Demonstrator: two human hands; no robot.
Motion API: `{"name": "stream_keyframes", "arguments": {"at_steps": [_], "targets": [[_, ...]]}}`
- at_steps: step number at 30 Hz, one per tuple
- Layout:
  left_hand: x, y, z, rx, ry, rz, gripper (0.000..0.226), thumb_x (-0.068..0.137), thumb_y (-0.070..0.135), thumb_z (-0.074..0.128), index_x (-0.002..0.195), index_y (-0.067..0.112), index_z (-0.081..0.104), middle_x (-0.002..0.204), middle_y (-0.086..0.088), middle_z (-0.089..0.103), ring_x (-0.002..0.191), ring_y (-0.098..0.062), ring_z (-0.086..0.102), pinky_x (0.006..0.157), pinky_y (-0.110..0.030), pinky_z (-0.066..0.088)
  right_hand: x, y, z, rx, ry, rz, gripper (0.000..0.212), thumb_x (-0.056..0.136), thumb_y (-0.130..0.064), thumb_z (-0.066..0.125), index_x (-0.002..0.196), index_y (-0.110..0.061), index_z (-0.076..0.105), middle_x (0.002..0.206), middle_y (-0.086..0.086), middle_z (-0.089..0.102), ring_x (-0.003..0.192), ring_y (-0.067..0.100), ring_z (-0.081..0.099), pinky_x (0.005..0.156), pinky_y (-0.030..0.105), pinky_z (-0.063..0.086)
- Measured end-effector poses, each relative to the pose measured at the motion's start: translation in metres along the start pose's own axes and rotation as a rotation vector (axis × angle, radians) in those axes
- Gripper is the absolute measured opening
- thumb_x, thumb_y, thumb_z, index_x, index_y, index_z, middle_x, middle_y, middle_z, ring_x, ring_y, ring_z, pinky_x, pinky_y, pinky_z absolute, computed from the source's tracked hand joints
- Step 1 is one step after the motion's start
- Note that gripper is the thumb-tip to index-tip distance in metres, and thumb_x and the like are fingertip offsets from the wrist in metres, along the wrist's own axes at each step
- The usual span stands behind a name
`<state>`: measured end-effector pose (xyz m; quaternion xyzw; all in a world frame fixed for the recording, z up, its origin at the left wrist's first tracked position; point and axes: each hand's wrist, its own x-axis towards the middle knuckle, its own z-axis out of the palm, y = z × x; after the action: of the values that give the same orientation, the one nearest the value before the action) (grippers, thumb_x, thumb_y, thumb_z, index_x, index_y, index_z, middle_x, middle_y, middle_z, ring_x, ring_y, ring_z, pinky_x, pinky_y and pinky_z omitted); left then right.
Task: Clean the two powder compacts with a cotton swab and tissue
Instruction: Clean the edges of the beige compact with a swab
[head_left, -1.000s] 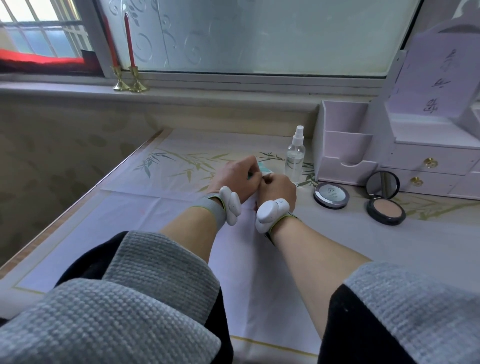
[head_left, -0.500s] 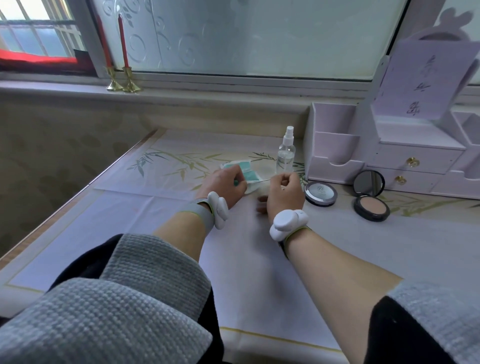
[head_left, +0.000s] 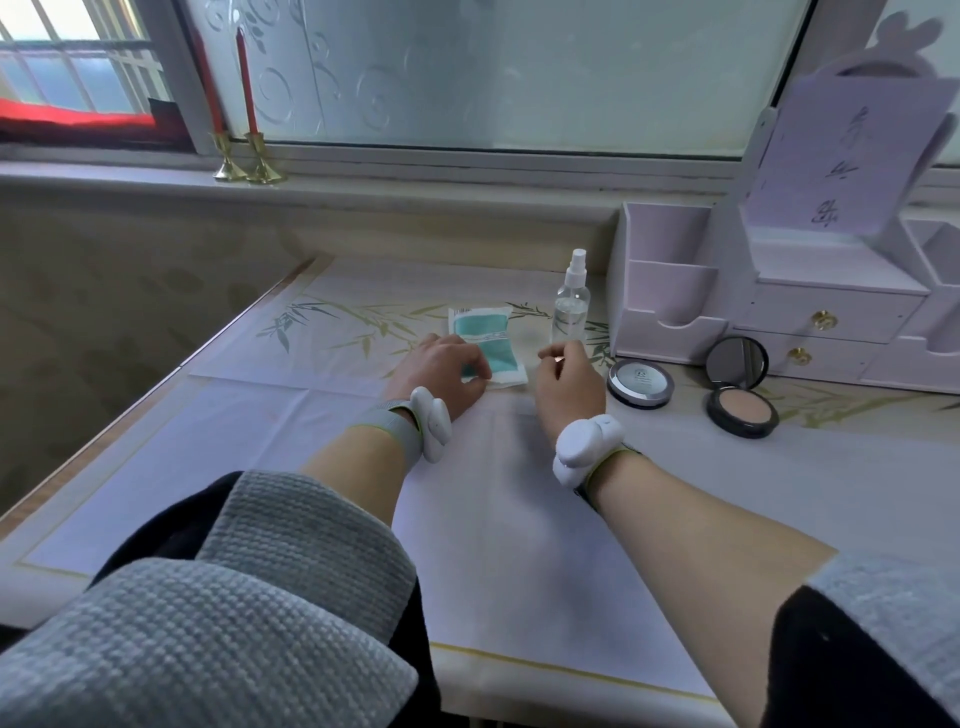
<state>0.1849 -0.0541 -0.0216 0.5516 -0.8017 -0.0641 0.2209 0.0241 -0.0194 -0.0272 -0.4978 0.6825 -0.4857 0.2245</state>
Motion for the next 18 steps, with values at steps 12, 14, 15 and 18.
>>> {"name": "stream_keyframes", "arguments": {"at_steps": [12,14,15,18], "targets": [[-0.009,0.006,-0.004,-0.008,-0.002,-0.048,0.017,0.085,0.031,0.064,0.097,0.032,0.076,0.11,0.008,0.067,0.101,-0.021,0.062,0.085,-0.034,0.052,-0.008,-0.002,-0.005,-0.764,-0.346,-0.428,0.034,0.099,-0.032,0.033,0.122,-0.043,0.055,0.108,0.006,0.069,0.099,0.031,0.063,0.07,0.033,0.038],[-0.01,0.007,-0.005,-0.001,-0.013,-0.053,0.017,0.085,0.032,0.064,0.097,0.033,0.076,0.111,0.007,0.067,0.102,-0.021,0.062,0.086,-0.035,0.052,-0.009,-0.002,-0.006,-0.757,-0.342,-0.42,0.035,0.098,-0.032,0.035,0.123,-0.044,0.057,0.108,0.005,0.069,0.099,0.032,0.062,0.07,0.033,0.038],[-0.011,0.008,-0.005,-0.005,-0.011,-0.058,0.017,0.086,0.032,0.063,0.097,0.033,0.076,0.111,0.008,0.067,0.102,-0.021,0.062,0.086,-0.035,0.052,-0.01,-0.002,-0.007,-0.759,-0.338,-0.414,0.034,0.098,-0.033,0.035,0.122,-0.043,0.058,0.109,0.005,0.069,0.1,0.032,0.062,0.071,0.033,0.038],[-0.013,0.008,-0.004,-0.021,0.001,-0.083,0.018,0.087,0.031,0.062,0.099,0.033,0.075,0.114,0.007,0.066,0.105,-0.021,0.061,0.086,-0.033,0.05,-0.012,-0.003,-0.008,-0.765,-0.338,-0.383,0.033,0.098,-0.035,0.037,0.12,-0.041,0.061,0.111,0.004,0.068,0.102,0.031,0.062,0.074,0.034,0.04]]}}
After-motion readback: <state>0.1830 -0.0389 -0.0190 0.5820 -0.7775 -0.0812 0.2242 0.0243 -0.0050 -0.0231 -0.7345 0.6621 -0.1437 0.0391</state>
